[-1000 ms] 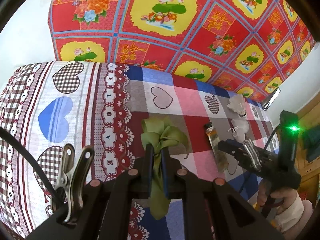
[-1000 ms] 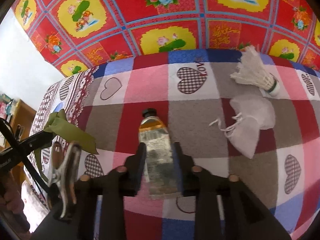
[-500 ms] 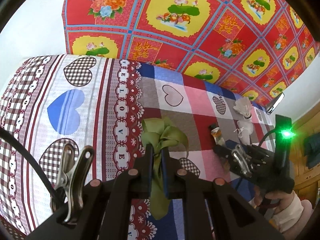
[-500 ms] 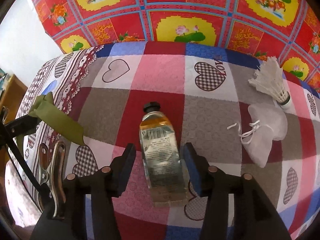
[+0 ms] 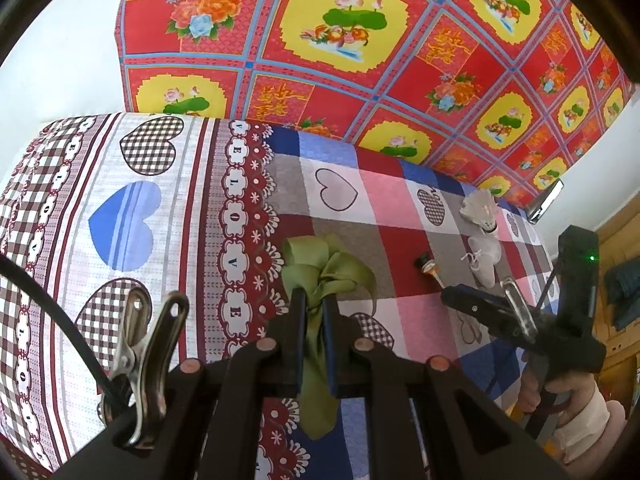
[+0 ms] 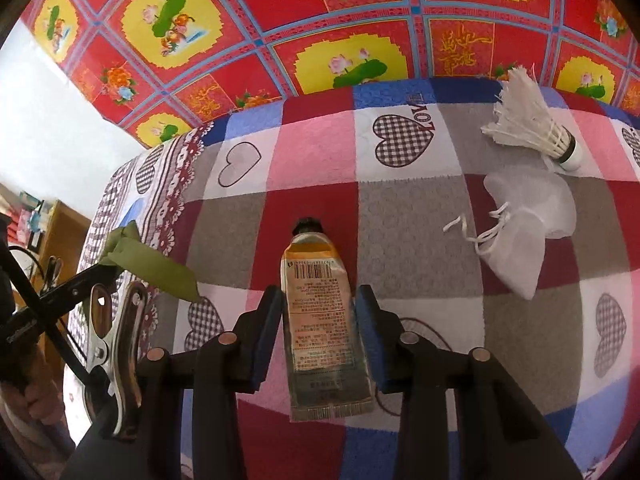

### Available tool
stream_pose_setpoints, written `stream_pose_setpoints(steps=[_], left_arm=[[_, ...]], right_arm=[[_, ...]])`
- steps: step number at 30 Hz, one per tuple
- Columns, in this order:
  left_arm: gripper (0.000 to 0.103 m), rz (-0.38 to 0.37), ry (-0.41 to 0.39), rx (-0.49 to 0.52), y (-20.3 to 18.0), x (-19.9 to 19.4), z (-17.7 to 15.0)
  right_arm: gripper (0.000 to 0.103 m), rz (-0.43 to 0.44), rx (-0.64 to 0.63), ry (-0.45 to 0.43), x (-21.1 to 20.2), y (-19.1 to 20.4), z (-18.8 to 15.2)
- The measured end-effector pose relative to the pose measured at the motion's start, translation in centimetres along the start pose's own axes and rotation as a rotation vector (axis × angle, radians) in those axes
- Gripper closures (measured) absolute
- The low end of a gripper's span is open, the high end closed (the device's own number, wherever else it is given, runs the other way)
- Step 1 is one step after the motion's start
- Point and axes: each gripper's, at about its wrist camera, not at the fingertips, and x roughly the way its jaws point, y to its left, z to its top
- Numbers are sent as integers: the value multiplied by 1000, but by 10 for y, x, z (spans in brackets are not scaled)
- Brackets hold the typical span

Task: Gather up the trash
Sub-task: 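Close the right gripper on the orange-capped clear bottle while the left gripper holds the cloth, then lift the cloth and bottle in both grippers and carry them over the red bucket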

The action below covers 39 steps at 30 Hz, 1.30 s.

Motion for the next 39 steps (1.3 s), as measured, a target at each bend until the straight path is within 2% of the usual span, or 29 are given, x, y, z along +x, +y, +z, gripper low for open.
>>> stream_pose_setpoints(steps=[6, 8, 16, 21, 22, 24, 26, 28, 31, 39], left_arm=[[95, -14, 6, 40, -4, -3, -3], [95, -22, 12, 57, -5, -4, -4], [95, -24, 26, 84, -4, -6, -12], [95, -14, 26, 67, -1, -6, -13], [95, -12, 28, 63, 0, -5, -13], [95, -6, 27, 58, -1, -4, -12], [95, -6, 26, 51, -3, -4, -12], [95, -4, 19, 41, -5, -5, -11], [95, 5, 13, 44, -8, -6, -12], [95, 19, 11, -5, -2, -7, -20]], right_arm=[[65, 0, 6, -30, -12, 9, -9], [92, 2, 19, -30, -15, 11, -12], [92, -43, 83, -22, -10, 2, -31], [92, -58, 57, -16, -11, 0, -32], [92, -66, 61, -24, -14, -1, -31], [85, -82, 73, -42, -18, -5, -30], [68, -119, 83, -37, -16, -9, -26], [68, -120, 87, 9, -7, -13, -21], [66, -127, 47, 16, 0, -7, -16], [62, -238, -145, 8, 16, 29, -17]])
